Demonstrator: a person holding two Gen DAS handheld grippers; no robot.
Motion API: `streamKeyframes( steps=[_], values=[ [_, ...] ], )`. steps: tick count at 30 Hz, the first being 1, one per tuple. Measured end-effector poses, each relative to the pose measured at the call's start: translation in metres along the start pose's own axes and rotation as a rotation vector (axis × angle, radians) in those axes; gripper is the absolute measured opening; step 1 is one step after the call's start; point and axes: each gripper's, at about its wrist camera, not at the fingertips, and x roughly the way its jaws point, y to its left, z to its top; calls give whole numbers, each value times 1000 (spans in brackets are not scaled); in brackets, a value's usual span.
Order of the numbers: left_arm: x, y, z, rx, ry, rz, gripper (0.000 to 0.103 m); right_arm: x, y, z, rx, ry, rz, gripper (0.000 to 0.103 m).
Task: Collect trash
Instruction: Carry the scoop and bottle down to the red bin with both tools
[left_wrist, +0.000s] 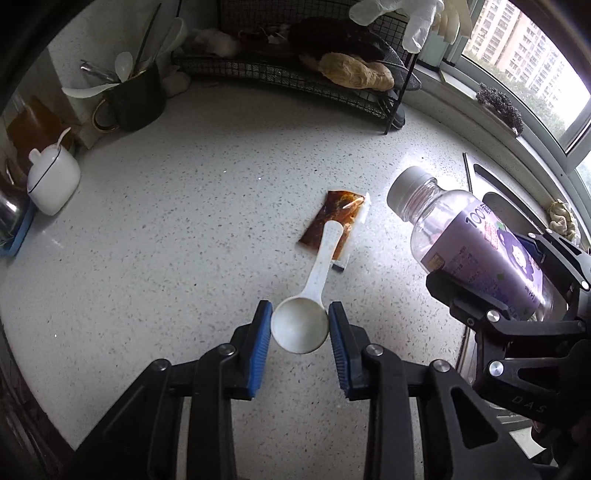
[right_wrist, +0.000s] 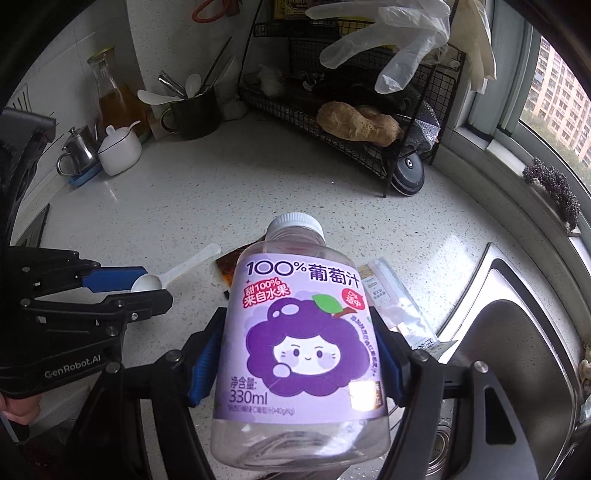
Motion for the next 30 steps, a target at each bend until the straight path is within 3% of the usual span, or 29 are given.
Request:
streamKeyframes(
  steps=[8, 19, 30],
  values=[
    [-32, 29, -62, -91, -34, 45, 29, -21, 59, -28, -56, 2, 90, 69],
    [-84, 53, -187, -204, -55, 85, 29, -57, 136, -95, -161, 20, 175, 69],
    [-87, 57, -295, -303, 12, 86, 29, -60, 185, -170, -246, 124, 219, 69]
  ],
)
